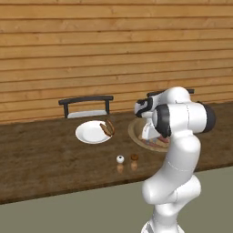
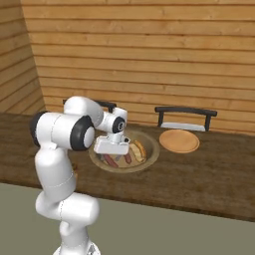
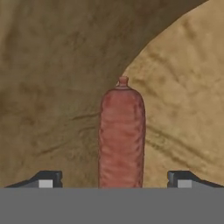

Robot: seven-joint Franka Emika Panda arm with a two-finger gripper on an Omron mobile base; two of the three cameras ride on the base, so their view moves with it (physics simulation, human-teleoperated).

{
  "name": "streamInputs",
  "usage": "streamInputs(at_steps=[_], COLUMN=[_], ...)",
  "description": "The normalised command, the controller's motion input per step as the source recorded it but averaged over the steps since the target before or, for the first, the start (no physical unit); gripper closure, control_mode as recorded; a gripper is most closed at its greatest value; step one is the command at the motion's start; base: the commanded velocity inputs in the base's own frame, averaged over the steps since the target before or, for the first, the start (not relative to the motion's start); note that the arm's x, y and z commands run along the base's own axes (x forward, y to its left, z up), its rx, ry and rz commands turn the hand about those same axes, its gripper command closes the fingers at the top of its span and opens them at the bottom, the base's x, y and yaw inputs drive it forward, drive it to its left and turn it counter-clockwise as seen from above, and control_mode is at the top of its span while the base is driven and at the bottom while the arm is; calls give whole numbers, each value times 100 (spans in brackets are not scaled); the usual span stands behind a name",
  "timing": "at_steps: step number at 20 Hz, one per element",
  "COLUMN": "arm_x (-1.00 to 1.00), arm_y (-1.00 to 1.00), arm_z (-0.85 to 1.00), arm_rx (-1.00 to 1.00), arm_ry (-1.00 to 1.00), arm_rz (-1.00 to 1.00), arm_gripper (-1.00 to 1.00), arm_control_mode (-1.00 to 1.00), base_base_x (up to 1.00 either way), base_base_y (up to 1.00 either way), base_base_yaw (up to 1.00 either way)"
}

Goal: Place one bun and one sausage from the bowl on each plate.

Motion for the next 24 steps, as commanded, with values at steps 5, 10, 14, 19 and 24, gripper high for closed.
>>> streamInputs(at_steps=[5, 10, 14, 19, 24], arm_x=[-49, -91, -99, -100, -100], arm_y=[14, 32, 41, 59, 53], arm_z=[-100, -100, -100, -100, -100], arm_rx=[2, 0, -3, -5, -2], arm_ry=[7, 16, 20, 17, 16], arm_rz=[0, 0, 1, 0, 0], arm_gripper=[-100, -100, 100, 100, 100], arm_control_mode=[-100, -100, -100, -100, -100], base_base_x=[0, 0, 0, 0, 0], base_base_y=[0, 0, 0, 0, 0], base_base_yaw=[0, 0, 0, 0, 0])
